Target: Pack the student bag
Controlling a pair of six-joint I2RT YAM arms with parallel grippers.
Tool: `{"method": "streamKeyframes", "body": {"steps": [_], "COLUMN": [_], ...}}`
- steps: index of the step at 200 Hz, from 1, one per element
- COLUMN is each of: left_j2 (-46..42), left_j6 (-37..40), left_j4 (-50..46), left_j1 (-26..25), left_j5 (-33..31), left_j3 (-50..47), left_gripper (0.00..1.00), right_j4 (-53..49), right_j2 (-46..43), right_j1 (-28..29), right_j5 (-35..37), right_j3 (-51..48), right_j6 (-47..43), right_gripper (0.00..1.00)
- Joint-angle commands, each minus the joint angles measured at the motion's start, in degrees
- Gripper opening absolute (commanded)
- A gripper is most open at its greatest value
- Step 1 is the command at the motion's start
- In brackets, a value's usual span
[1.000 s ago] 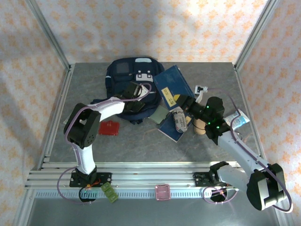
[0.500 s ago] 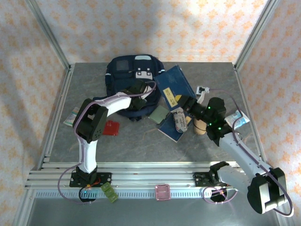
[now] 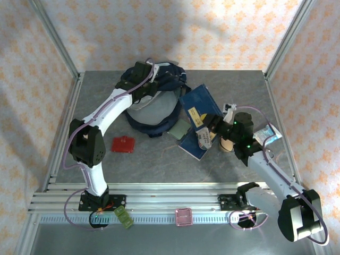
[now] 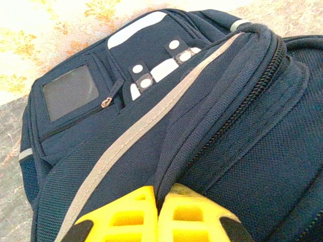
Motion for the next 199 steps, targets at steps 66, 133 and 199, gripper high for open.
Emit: {"method": "streamKeyframes", "body": {"steps": [66,133,199], "left_j2": [-1.01,-2.33,-3.03], "left_j6": [-7.49,-11.14,-11.78], "left_j4": [-0.01,2.20,2.56], "left_j1": [-1.06,-2.36,-2.71], "left_j5": [0.72,3.70,3.71], "left_j3": [8.13,6.66,7.17], "left_gripper": [0.00,0.00,0.00], "right_j4": [22.70,35.47,28.96], "right_j2": [17.12,42.54,69.12], "right_j1": [9.23,10.81,14.70], "right_j5": [-3.79,1.25,7.35], "right_j3": [3.18,17.74,46.84], "right_j6": [8.12,23.81,29.43], "right_gripper": [0.00,0.00,0.00]}}
